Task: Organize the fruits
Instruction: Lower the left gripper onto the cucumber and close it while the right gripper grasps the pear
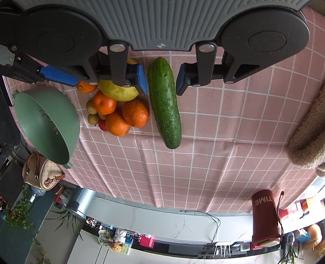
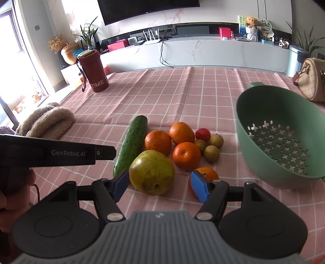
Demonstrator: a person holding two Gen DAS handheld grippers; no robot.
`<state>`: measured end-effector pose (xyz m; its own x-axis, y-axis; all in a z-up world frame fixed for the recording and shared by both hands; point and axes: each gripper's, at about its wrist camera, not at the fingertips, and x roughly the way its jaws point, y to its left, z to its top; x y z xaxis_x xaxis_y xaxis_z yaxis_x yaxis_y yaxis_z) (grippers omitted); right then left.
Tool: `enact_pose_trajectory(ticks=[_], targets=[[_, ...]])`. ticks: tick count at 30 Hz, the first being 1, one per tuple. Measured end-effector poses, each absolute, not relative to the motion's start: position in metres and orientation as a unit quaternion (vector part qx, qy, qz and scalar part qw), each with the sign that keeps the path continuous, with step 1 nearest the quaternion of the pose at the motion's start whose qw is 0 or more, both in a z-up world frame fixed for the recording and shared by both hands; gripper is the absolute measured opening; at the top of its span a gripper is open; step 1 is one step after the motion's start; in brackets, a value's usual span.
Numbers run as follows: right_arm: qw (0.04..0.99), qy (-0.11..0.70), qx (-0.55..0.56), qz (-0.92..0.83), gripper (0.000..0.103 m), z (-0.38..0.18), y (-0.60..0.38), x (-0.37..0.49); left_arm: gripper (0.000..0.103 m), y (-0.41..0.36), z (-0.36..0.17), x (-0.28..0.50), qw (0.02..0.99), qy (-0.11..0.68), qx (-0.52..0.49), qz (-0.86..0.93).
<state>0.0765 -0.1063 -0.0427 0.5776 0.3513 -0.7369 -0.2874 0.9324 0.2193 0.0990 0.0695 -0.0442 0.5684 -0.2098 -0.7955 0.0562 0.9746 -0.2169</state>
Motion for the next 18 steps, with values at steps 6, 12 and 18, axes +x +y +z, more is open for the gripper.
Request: enact_pose_trajectory(ticks=[6,12,18], targets=[[0.877,0.438,0.056,0.192,0.065,-0.056,-0.098,0.095,0.039,0.078,-0.060,0.116,0.871,0.468,-0.125,-0.079],[0.872,0.442,0.054,0.203,0.065,-0.065,-0.092,0.104,0.042,0.075,-0.072,0.128,0.865,0.479,-0.123,-0.083],[0.868,0.449,0.059,0.204,0.062,-0.073,-0.092,0.108,0.041,0.071,-0.076,0.128,0.867,0.477,-0.111,-0.089]])
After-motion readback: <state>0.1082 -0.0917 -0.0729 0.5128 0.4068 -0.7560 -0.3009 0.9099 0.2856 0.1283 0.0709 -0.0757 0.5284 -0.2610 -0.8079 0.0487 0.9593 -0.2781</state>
